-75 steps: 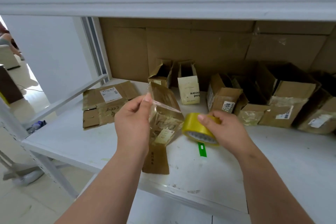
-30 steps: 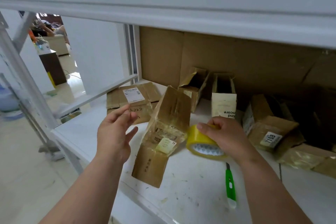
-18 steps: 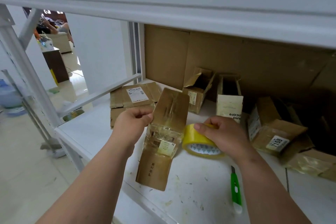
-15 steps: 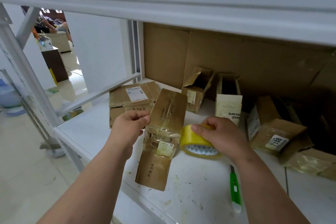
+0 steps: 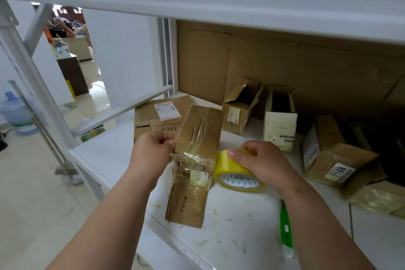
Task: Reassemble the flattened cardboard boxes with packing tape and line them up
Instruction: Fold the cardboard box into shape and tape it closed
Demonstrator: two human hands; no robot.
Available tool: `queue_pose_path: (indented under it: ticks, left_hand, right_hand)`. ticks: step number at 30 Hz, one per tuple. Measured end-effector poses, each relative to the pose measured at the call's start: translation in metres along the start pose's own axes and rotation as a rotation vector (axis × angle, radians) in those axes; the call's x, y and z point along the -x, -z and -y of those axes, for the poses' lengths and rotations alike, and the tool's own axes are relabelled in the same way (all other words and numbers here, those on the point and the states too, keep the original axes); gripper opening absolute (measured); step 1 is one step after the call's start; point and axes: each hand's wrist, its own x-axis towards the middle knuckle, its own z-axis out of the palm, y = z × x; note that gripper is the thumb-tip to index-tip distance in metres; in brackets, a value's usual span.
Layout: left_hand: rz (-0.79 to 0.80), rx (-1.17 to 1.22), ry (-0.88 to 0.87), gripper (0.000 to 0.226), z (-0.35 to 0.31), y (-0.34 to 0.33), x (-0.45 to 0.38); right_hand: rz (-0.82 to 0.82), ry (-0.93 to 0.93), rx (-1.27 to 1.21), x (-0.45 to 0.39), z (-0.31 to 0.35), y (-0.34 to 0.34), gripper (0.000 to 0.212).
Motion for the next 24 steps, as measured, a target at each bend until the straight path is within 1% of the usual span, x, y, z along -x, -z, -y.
queue_pose_path:
  ticks: [3, 7, 13, 15, 18, 21, 24]
  left_hand:
    - [0.002, 0.005, -0.023, 0.018, -0.004, -0.001, 0.003]
    - [0.025, -0.023, -0.081, 0.016, -0.005, 0.002, 0.007]
    - [0.081, -0.207, -0.119, 0.015, -0.016, 0.009, 0.007]
    - [0.116, -0.241, -0.113, 0.016, -0.019, 0.012, 0.004]
    - [0.147, -0.201, -0.061, 0.016, -0.018, 0.018, 0.002]
    - [0.139, -0.184, -0.023, 0.016, -0.016, 0.022, 0.000]
    - [0.131, -0.215, -0.021, 0.015, -0.017, 0.023, 0.001]
  right_hand:
    - [-0.012, -0.012, 0.002, 0.000, -0.002, 0.001, 0.034]
    - [-0.004, -0.013, 0.001, -0.001, -0.003, 0.000, 0.035]
    - [0.020, 0.016, 0.058, -0.006, 0.003, 0.000, 0.040]
    - [0.018, 0.033, 0.091, -0.006, 0.007, 0.000, 0.037]
    - [0.021, 0.061, 0.133, -0.006, 0.012, 0.001, 0.034]
    - [0.039, 0.073, 0.135, -0.006, 0.014, 0.002, 0.036]
    - [0.052, 0.071, 0.118, -0.006, 0.015, 0.002, 0.041]
